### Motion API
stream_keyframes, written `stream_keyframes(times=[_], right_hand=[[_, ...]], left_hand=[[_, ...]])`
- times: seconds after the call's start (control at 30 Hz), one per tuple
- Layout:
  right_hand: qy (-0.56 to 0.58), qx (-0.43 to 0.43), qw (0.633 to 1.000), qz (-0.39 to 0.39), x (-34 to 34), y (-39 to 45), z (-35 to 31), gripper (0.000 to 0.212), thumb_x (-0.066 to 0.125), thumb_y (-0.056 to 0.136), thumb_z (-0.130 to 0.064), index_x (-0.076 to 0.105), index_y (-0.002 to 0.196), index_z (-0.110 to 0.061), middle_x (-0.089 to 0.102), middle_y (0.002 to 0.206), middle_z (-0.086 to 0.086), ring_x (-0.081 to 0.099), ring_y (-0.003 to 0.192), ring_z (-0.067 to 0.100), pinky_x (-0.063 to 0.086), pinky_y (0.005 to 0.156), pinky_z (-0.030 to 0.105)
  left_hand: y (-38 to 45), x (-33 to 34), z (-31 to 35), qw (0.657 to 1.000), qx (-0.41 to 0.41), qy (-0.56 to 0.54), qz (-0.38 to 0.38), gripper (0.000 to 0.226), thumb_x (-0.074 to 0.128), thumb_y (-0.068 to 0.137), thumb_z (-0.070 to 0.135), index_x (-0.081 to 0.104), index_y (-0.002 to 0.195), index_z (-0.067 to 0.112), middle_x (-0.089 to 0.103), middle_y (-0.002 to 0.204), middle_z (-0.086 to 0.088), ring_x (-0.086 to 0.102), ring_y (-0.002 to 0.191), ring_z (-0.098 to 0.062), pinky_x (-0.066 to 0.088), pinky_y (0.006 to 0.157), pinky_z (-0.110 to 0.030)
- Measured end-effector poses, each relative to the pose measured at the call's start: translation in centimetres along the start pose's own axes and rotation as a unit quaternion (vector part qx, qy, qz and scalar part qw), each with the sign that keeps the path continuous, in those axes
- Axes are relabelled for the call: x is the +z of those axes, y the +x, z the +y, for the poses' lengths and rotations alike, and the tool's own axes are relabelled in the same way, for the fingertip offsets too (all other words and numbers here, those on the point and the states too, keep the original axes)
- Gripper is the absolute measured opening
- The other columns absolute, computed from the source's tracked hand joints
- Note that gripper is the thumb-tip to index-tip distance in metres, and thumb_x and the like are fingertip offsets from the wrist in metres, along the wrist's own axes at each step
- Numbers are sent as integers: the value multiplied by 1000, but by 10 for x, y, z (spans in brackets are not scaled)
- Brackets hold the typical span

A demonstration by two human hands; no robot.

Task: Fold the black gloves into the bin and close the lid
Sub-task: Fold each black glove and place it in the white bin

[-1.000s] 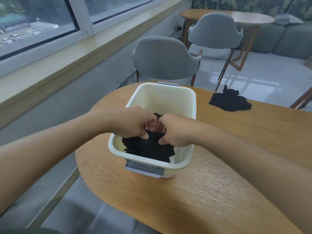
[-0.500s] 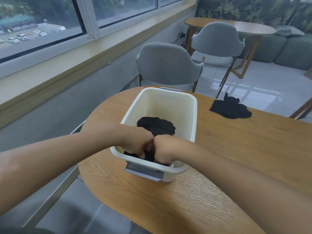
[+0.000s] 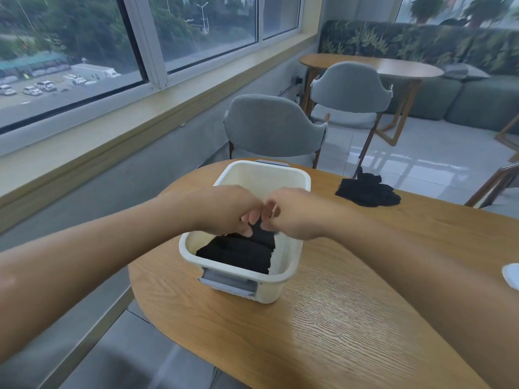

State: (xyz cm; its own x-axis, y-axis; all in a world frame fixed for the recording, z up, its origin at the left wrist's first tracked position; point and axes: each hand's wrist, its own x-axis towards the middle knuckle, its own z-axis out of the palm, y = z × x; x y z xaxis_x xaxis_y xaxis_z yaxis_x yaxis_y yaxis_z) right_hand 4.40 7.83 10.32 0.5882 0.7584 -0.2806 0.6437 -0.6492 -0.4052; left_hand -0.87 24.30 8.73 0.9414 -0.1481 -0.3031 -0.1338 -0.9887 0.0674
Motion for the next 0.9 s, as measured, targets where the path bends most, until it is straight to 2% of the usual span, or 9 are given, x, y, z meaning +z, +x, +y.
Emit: stream_keyframes(times=[0.1, 0.2, 0.37, 0.5, 0.63, 0.73, 0.83, 0.9], right_hand=[[12, 18, 998, 57, -20, -18, 21, 17, 58, 100, -29, 68, 113, -25, 66, 110, -6, 62, 99, 16, 53, 81, 29], [13, 35, 994, 103, -33, -40, 50, 10, 60, 98, -31, 68, 103, -28, 65, 106, -9, 62, 96, 11, 54, 85, 32], [21, 90, 990, 109, -35, -76, 98, 10, 61, 98, -29, 66, 105, -25, 64, 103, -10, 61, 94, 7, 53, 83, 28], [32, 135, 984, 108, -26, -99, 138, 8, 61, 98, -26, 66, 103, -25, 66, 100, -9, 61, 91, 7, 46, 70, 22], [50, 168, 978, 115, -8, -106, 175, 6, 62, 96, -22, 68, 97, -23, 69, 96, -8, 64, 88, 8, 49, 70, 25], [84, 180, 971, 132, 12, -99, 197, 9, 63, 95, -16, 69, 90, -21, 71, 89, -5, 66, 84, 12, 52, 71, 27], [100, 193, 964, 152, 33, -85, 217, 14, 62, 94, -14, 66, 85, -25, 69, 90, -6, 65, 87, 15, 53, 76, 30], [112, 205, 956, 175, 44, -71, 229, 10, 61, 95, -16, 65, 95, -25, 67, 100, -5, 63, 92, 16, 52, 81, 32]], left_hand=[[2, -8, 25, 997, 16, -39, 65, 20, 64, 97, 33, 61, 115, 26, 63, 113, 10, 55, 108, -13, 45, 93, -30], [14, -8, 57, 991, 43, -68, 108, 18, 65, 97, 31, 61, 114, 29, 65, 113, 11, 57, 106, -11, 48, 95, -33], [37, -2, 103, 985, 66, -105, 123, 16, 64, 98, 28, 61, 114, 26, 64, 113, 9, 58, 105, -12, 47, 88, -27], [58, 22, 147, 981, 72, -136, 115, 18, 62, 99, 27, 61, 116, 24, 64, 114, 5, 58, 105, -15, 51, 90, -31], [81, 60, 172, 980, 65, -154, 112, 20, 62, 99, 26, 60, 118, 22, 59, 119, 0, 56, 109, -20, 49, 95, -35], [100, 91, 174, 976, 26, -175, 125, 26, 59, 100, 25, 58, 125, 18, 53, 123, -4, 54, 112, -24, 44, 91, -31], [118, 125, 170, 965, -37, -216, 146, 39, 54, 102, 25, 51, 138, 9, 45, 142, -9, 46, 129, -29, 40, 105, -35], [125, 146, 167, 957, -71, -228, 168, 49, 49, 104, 29, 42, 149, 9, 31, 160, -11, 29, 147, -27, 29, 119, -39]])
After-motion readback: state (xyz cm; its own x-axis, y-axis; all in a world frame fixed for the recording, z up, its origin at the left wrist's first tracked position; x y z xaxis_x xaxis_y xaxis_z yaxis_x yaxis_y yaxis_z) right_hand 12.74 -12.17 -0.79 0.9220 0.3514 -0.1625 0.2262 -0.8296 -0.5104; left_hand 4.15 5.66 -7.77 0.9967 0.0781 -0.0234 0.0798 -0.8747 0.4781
